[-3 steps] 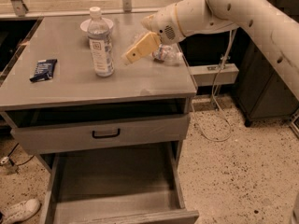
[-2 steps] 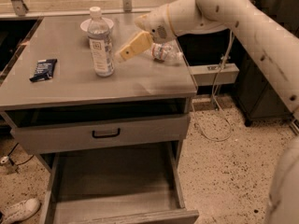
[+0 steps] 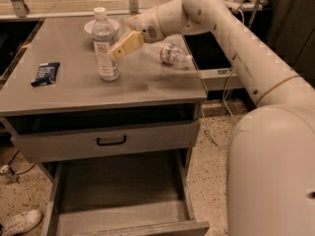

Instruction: Place blue plastic bottle into middle drawer

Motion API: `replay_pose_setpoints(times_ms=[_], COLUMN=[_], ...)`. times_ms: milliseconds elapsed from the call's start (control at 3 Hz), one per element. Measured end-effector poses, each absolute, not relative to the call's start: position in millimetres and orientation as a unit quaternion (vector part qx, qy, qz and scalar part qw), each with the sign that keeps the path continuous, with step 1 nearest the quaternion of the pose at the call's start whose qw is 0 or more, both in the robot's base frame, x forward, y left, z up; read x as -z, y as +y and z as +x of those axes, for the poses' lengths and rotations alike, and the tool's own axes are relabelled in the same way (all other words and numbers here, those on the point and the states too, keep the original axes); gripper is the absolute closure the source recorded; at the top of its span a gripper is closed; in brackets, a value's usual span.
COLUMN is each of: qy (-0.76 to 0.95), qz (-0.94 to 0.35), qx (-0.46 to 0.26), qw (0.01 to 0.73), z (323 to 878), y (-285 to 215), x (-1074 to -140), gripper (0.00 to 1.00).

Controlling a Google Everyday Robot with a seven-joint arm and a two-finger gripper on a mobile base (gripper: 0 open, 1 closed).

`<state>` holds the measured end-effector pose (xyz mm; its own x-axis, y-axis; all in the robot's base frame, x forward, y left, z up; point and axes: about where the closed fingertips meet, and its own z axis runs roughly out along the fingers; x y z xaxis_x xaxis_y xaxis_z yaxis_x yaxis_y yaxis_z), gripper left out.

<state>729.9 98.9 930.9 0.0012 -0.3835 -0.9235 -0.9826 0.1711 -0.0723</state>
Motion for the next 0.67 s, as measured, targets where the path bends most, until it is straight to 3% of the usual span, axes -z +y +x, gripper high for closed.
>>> replay_pose_setpoints(times_ms=[667], qy=[0.618], qz=[-0.531], qx=[-0.355], qw=[0.458], z=[719.6], y=[92.9], x=[-941.8], gripper=[0.00])
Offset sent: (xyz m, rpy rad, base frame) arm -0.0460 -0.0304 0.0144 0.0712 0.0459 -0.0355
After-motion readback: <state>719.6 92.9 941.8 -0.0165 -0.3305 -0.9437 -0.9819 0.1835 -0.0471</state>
